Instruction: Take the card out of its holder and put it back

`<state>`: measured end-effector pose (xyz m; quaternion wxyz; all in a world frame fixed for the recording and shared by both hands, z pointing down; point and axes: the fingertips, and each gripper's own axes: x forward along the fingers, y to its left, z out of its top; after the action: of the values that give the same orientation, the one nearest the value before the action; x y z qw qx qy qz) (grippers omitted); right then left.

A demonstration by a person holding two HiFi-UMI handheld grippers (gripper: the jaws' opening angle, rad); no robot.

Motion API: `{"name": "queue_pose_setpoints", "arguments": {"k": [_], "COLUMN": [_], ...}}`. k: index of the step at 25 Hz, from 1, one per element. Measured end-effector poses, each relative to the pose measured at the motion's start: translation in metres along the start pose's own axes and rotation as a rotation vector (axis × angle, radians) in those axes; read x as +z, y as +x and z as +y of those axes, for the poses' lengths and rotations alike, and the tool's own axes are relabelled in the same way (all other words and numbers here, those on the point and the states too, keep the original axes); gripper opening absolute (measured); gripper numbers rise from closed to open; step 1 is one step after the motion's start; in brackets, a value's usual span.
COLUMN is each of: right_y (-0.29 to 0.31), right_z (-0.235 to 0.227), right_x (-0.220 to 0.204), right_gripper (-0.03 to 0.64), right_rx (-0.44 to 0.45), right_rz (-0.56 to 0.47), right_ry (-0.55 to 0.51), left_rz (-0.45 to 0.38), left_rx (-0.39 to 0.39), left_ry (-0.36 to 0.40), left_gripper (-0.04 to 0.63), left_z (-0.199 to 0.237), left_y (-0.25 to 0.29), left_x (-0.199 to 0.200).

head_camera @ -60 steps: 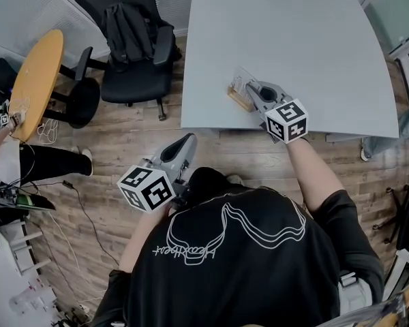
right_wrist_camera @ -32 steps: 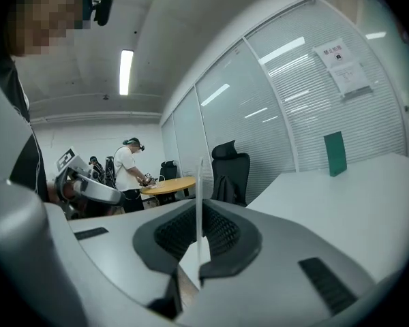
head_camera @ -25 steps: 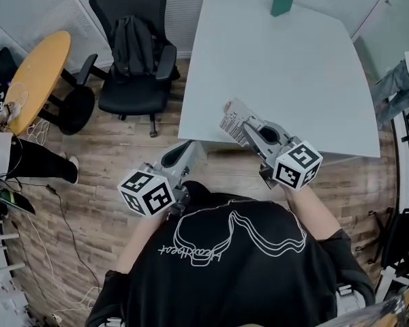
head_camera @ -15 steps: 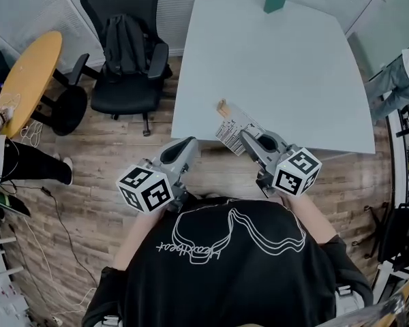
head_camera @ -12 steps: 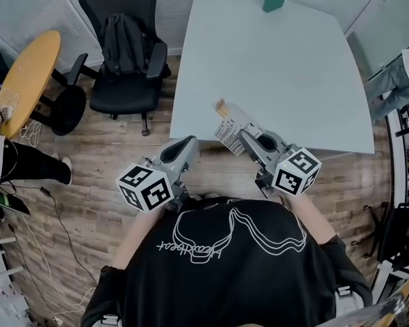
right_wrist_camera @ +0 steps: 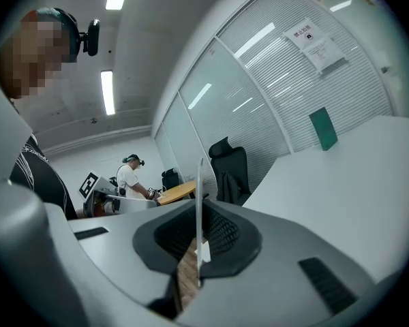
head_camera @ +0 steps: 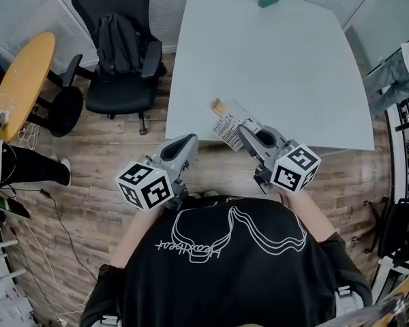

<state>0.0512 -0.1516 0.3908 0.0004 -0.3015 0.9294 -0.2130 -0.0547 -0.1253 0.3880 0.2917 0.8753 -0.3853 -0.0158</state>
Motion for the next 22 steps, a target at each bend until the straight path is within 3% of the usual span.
{"name": "queue_pose_setpoints", "arguments": {"k": [11,22], "right_y": [0.017,0.050], "right_z": [-0.022,-0.061], "right_x": [0.036,0.047], "right_gripper": [0.023,0.023], "right_rx": [-0.014,-0.070], "right_rz": [-0.063,-0.078], "right_ry": [-0.077,-0.103], "left_rz": [0.006,0.029], "left_rx": [0.009,0.033], "left_ry": [0.013,-0.028], "left_gripper": [0.014,0.014], "left_z": [0.004,0.021], "left_y": [0.000,-0.018], "left_x": [0.004,-0.006]}}
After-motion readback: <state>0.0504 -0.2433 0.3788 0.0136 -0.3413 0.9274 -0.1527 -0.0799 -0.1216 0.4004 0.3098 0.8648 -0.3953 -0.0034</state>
